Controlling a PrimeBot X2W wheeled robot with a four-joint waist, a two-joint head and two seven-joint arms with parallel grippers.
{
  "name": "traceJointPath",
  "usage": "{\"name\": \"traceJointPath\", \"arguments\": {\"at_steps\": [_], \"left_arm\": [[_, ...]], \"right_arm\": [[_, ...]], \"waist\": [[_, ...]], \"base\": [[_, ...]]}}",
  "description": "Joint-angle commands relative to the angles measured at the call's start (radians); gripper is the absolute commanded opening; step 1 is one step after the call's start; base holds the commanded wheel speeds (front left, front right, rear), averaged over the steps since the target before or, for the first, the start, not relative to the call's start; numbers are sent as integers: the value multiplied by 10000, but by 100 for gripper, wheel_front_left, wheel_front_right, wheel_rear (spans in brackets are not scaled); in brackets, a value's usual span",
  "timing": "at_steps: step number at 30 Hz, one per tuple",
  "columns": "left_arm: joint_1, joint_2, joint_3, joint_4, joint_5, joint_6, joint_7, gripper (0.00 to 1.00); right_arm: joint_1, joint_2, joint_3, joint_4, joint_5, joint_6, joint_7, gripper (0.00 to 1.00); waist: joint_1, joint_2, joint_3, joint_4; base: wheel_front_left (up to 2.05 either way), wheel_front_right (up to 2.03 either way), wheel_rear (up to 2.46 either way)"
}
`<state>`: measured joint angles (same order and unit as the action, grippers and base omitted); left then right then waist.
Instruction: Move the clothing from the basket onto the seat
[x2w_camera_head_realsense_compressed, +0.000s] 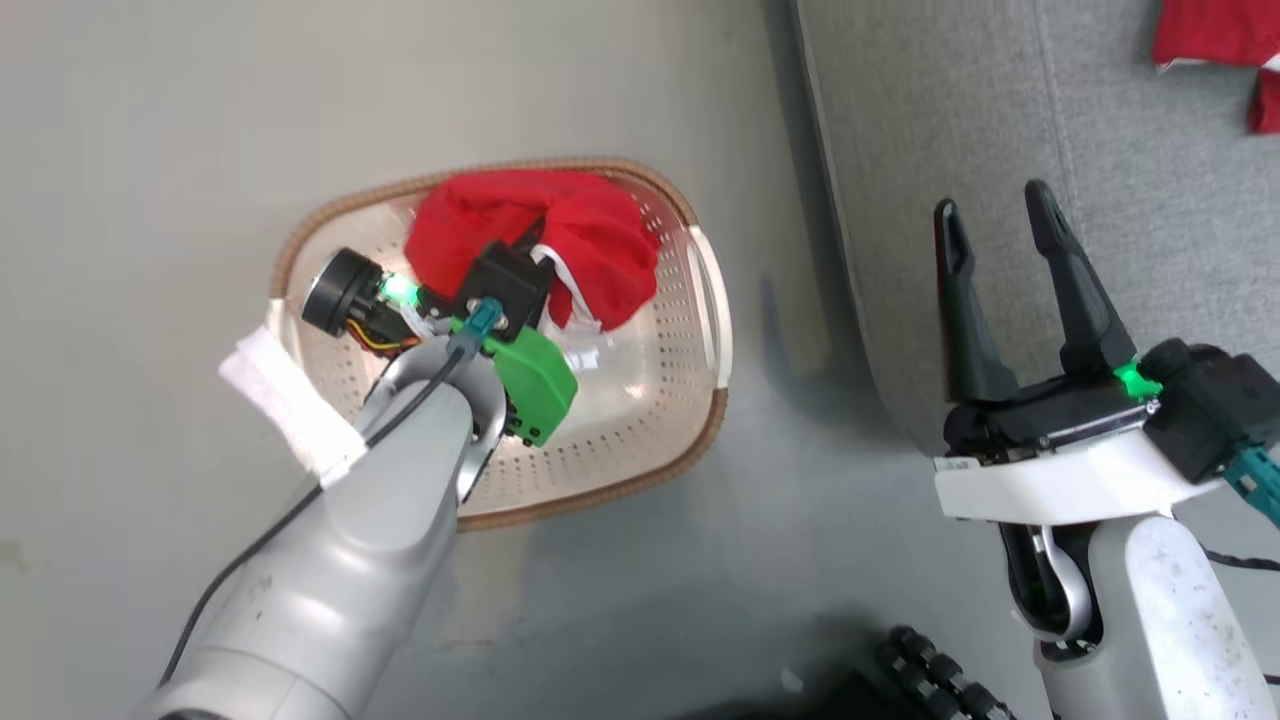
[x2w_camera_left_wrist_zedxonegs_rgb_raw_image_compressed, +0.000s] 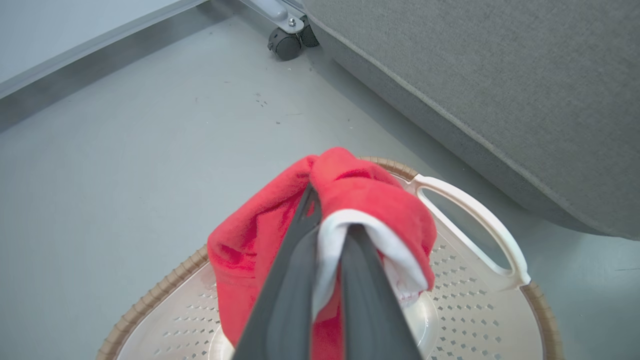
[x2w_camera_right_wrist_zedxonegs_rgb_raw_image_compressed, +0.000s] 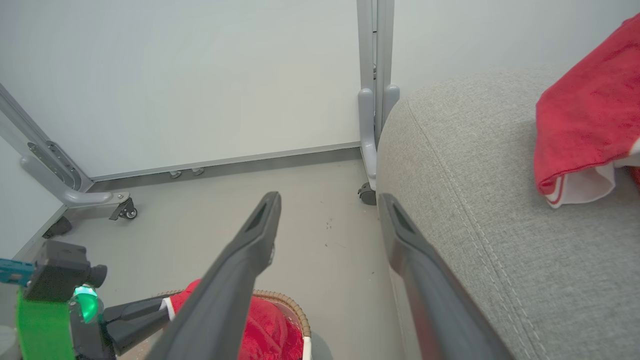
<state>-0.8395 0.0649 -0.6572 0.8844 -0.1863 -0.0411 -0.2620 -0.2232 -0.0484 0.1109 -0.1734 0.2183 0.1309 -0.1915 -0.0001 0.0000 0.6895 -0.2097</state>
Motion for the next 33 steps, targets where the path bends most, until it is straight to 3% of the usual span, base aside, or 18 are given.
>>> {"name": "traceJointPath", "arguments": {"at_steps": [1,12,22,33], "left_arm": [[355,132,34,-409,-123,-69,-34,0],[2198,790,643,-4172,-817,-278,-36,0],[3419,1096,1556,-7210,-1435,171,-37,0],[4725,915,2230,-9106,-1725,556,-36,0]], "right_arm": [[232,-38,-96,18,-61,-3,45,100],[1194,-35,-419,-182,-143,-2,695,100],[1902,-35,-502,-432,-98,-2,1220,100],[2602,-34,-424,-617,5,-2,1654,100]], "waist": [[1,0,-1313,787],[1,0,-3167,1477],[1,0,-4399,1894],[1,0,-5368,1994]], "base": [[0,0,0],[0,0,0],[0,0,0],[0,0,0]]}}
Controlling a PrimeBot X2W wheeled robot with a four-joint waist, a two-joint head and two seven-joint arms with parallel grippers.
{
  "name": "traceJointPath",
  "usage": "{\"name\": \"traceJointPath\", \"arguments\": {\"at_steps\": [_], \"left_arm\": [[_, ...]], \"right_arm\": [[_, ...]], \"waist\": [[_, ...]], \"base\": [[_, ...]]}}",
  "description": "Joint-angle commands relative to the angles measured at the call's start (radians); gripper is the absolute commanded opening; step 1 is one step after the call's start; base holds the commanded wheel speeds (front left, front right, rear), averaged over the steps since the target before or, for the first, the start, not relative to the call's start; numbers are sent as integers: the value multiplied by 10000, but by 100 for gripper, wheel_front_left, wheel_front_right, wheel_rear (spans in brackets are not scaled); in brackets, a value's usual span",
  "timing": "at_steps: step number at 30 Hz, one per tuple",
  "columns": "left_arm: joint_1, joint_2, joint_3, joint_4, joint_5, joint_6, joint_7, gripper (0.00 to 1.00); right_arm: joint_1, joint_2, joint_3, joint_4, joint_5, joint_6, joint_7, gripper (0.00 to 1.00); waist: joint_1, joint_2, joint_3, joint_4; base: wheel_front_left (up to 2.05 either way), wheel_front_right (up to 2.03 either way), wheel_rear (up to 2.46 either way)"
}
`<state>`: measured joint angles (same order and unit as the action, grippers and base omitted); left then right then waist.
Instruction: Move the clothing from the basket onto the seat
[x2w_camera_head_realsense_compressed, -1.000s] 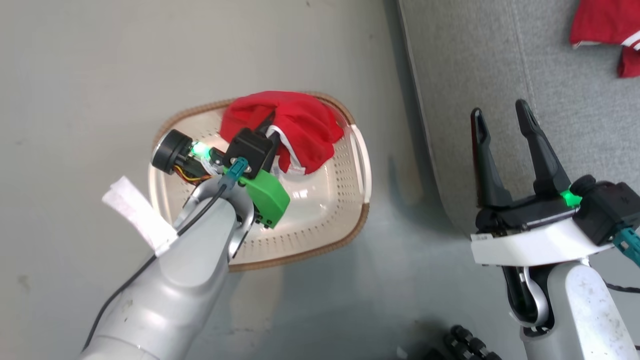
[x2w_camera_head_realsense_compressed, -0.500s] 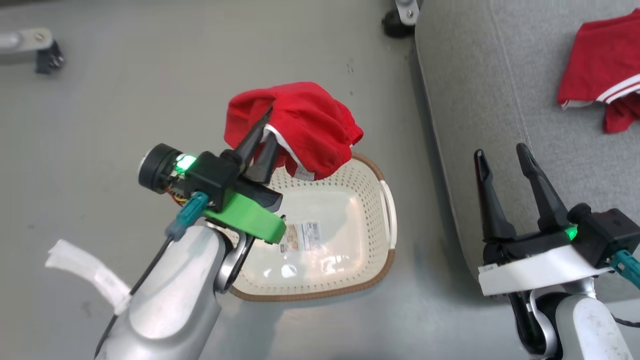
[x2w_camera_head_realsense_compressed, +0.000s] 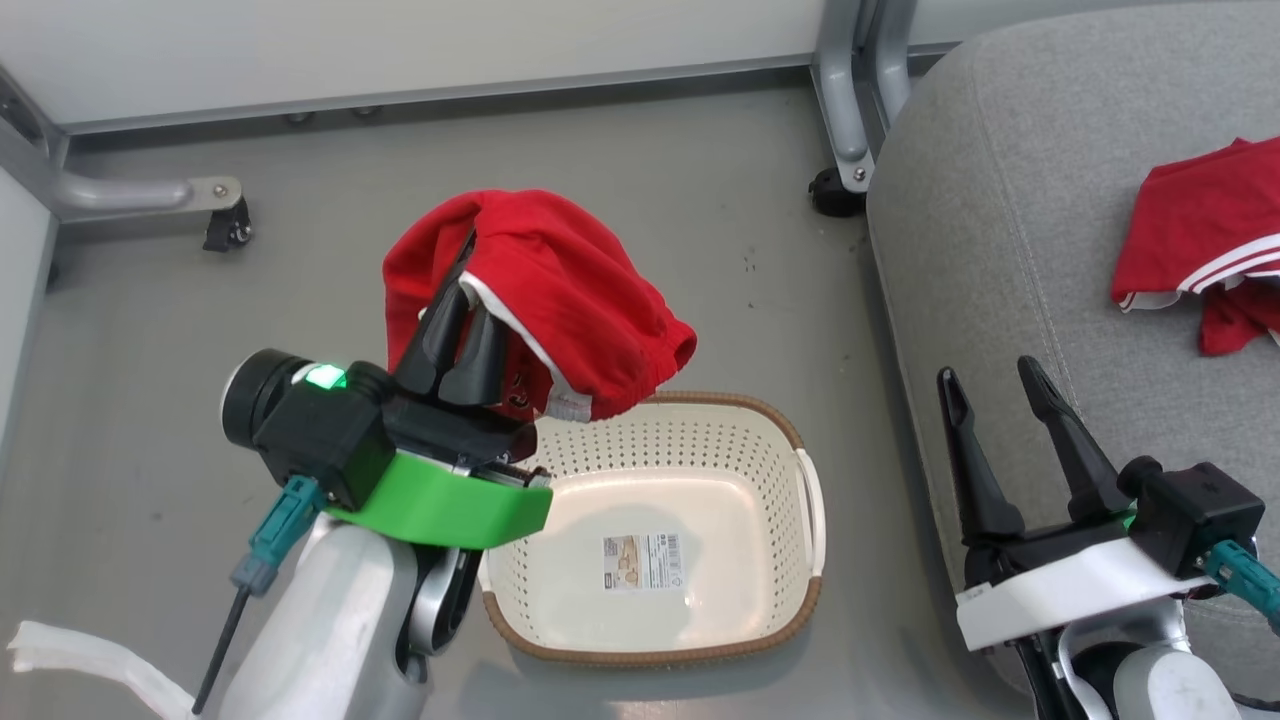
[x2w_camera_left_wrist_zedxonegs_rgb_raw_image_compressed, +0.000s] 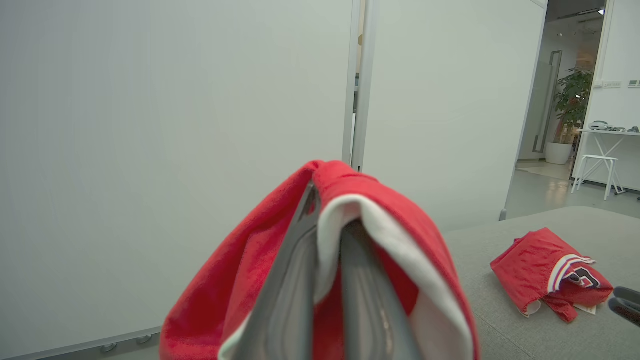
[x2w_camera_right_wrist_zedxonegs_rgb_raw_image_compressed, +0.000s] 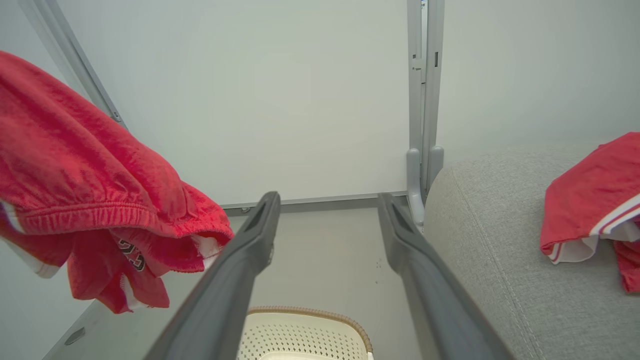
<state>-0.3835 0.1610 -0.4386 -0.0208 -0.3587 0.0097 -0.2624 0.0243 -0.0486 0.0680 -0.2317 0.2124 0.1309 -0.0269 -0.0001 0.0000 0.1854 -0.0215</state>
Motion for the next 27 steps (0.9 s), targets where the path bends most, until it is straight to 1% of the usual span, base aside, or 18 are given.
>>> {"name": "traceJointPath", "arguments": {"at_steps": [1,8,15,27], "left_arm": [[316,-36,47,-154,9,76,-32,0],[1219,39,-81,-608,-19,165,-32,0],[1945,25,-274,-696,-223,247,-5,0],[2040,0,-379,-672,-355,306,-1,0]], "right_arm": [[214,-32,25,-48,64,-2,47,100],[816,-33,215,-129,156,-2,240,100],[1426,-32,344,-241,319,-2,419,100],[1583,-32,382,-390,391,-2,552,100]], "waist": [[1,0,-422,100],[1,0,-1023,-62],[1,0,-1515,-106],[1,0,-1658,-100]], "base": [[0,0,0],[0,0,0],[0,0,0],[0,0,0]]}}
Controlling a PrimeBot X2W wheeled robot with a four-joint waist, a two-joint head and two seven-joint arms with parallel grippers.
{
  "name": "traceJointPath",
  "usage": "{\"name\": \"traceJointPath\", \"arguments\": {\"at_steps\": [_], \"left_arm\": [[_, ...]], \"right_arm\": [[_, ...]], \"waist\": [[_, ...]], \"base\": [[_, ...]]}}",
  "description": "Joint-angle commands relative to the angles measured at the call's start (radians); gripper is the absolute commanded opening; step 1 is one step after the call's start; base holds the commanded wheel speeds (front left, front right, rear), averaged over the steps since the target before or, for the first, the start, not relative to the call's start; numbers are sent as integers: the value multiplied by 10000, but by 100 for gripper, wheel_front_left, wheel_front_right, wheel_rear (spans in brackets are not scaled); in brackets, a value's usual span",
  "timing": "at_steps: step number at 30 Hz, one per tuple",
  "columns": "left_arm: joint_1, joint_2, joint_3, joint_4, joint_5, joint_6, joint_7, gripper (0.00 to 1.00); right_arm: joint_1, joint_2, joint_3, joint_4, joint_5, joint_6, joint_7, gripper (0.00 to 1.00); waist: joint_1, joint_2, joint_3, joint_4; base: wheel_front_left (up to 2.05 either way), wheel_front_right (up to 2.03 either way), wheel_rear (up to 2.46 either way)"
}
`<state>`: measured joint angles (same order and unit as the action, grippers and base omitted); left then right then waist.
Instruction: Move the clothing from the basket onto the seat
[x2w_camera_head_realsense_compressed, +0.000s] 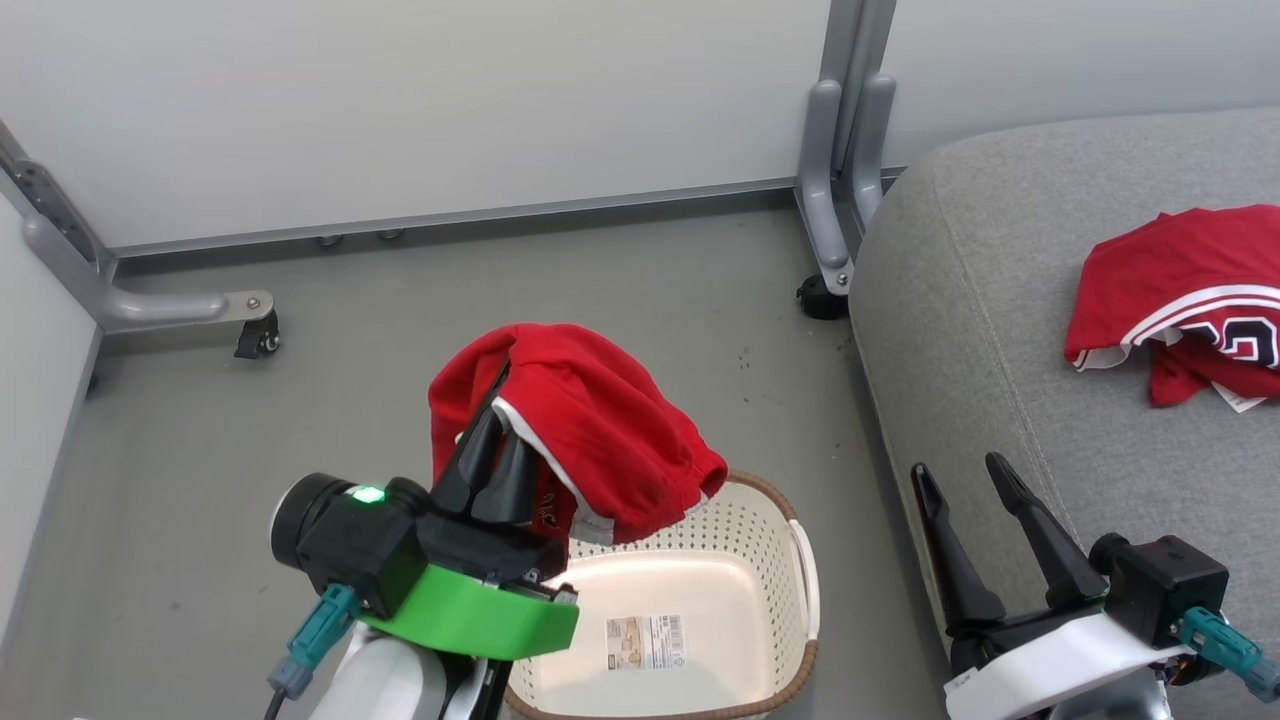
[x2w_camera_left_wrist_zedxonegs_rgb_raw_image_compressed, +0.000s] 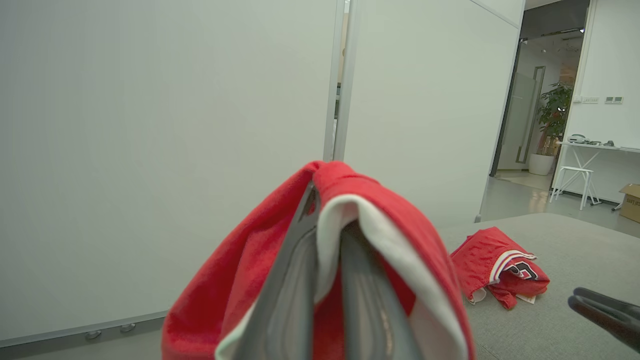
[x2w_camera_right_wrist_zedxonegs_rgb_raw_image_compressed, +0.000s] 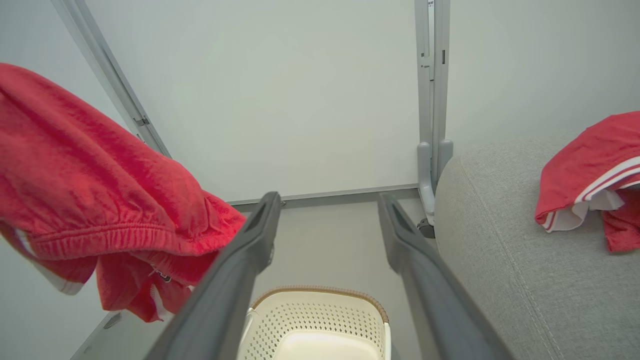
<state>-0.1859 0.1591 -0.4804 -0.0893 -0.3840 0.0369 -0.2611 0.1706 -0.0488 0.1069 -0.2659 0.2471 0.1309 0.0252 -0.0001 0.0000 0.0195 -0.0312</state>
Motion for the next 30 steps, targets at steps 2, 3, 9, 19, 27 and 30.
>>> {"name": "traceJointPath", "arguments": {"at_steps": [2,3,9,19,27,30], "left_arm": [[63,17,30,8,-111,53,-16,0],[60,16,26,0,-111,50,-18,0],[-105,3,11,-91,-68,39,-23,0],[-385,-28,-97,16,10,-83,-32,0],[-555,-107,-279,107,62,-182,-37,0],[-599,-155,-360,119,74,-222,-39,0]], "right_arm": [[94,-30,52,-57,22,-2,70,100],[44,-30,153,-72,-30,-2,92,100],[-635,-192,1161,-194,-92,-2,296,100],[-2894,-794,4048,286,863,0,431,100],[-4624,-775,5683,1626,1260,0,434,100],[-5077,-726,6074,2176,1188,3,438,100]], "waist": [[1,0,2,-4],[1,0,9,-3],[1,0,157,24],[1,0,530,181],[1,0,698,342],[1,0,737,366]], "base": [[0,0,0],[0,0,0],[0,0,0],[0,0,0],[0,0,0],[0,0,0]]}}
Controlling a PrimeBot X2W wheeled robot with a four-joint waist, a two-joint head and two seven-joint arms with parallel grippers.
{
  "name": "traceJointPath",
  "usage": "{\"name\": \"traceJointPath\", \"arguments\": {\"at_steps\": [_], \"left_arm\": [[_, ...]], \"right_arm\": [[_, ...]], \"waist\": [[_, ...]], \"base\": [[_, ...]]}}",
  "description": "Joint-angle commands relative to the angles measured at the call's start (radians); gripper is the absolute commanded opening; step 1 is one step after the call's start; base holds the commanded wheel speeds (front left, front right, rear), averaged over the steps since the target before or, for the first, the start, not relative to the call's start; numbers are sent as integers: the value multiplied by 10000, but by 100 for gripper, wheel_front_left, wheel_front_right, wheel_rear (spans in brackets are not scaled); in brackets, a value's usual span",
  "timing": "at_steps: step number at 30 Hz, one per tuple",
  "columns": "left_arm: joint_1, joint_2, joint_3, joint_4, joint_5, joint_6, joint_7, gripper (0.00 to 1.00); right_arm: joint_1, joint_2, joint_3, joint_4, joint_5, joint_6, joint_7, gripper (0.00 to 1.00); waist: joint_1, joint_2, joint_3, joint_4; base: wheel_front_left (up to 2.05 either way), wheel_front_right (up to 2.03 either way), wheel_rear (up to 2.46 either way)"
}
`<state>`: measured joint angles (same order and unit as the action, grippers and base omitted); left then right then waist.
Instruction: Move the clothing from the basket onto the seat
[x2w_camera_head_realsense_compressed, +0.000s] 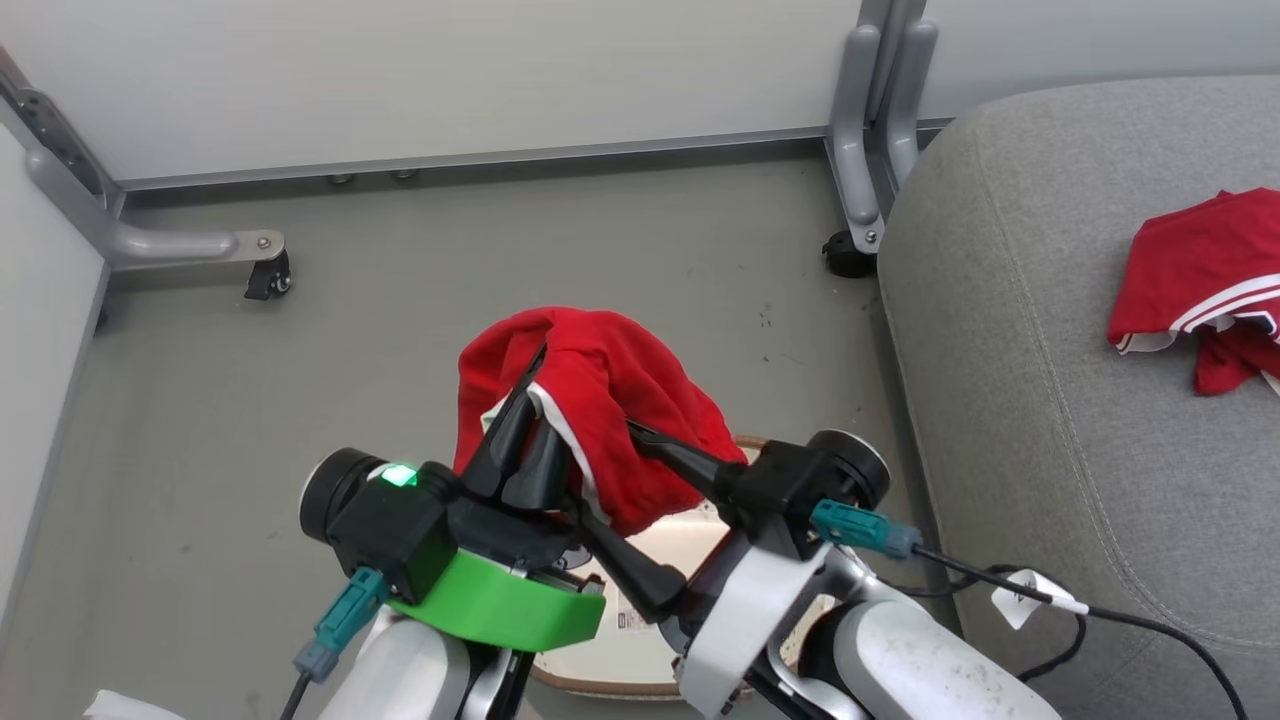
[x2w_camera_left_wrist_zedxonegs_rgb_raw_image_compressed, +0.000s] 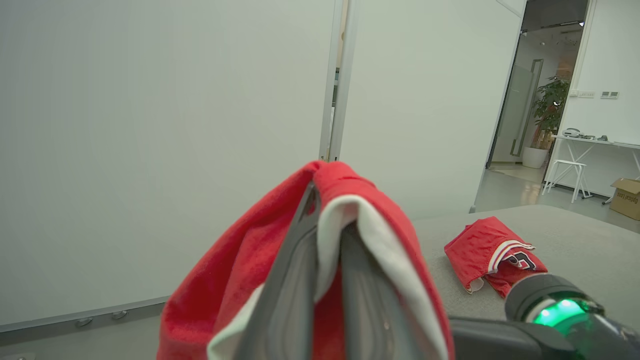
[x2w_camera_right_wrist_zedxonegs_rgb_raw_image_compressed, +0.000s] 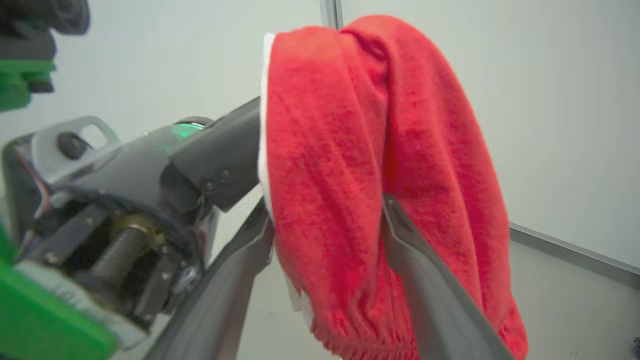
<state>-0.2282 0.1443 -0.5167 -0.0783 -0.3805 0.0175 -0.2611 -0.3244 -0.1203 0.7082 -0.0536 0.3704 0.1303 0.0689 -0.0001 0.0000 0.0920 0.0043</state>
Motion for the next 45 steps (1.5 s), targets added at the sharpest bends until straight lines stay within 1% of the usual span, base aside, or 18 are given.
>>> {"name": "traceJointPath", "arguments": {"at_steps": [1,4,5,6,15,28,29,30,31,37,39,45], "left_arm": [[-190,-35,-38,10,36,-60,-39,0],[-213,-74,-123,23,44,-81,-39,0],[-219,-80,-151,25,44,-86,-37,0],[-221,-82,-164,25,38,-88,-34,0],[-187,-55,-166,40,-1,-68,-38,0],[-186,26,-192,155,14,11,26,0],[-186,30,-167,196,49,55,51,34],[-206,40,-162,236,98,116,68,92],[-236,71,-174,270,157,144,79,100],[-204,360,-161,366,359,304,331,100],[-135,548,-158,348,427,312,445,100],[260,1089,-421,156,556,121,909,100]], "right_arm": [[-257,71,193,223,15,9,-55,100],[-572,170,447,695,-12,9,-115,100],[-682,211,482,847,27,9,-157,45],[-768,235,503,960,40,7,-187,0],[-1094,320,703,1568,240,7,-458,0],[-1129,245,677,1679,311,7,-493,0],[-1125,233,659,1667,305,7,-493,0],[-1119,221,635,1652,290,7,-496,0],[-1118,212,618,1639,275,7,-502,0],[-1092,133,306,1675,140,7,-564,0],[-1089,92,184,1736,96,7,-553,0],[-932,-22,-152,2005,-43,6,-608,0]], "waist": [[1,0,24,18],[1,0,36,27],[1,0,35,28],[1,0,33,28],[1,0,25,-29],[1,0,-2,-39],[1,0,0,-28],[1,0,-3,-18],[1,0,-5,-14],[1,0,-17,26],[1,0,-15,46],[1,0,-28,128]], "base": [[0,0,0],[0,0,0],[0,0,0],[0,0,0],[0,0,0],[0,0,0],[0,0,0],[0,0,0],[0,0,0],[0,0,0],[0,0,0],[0,0,0]]}}
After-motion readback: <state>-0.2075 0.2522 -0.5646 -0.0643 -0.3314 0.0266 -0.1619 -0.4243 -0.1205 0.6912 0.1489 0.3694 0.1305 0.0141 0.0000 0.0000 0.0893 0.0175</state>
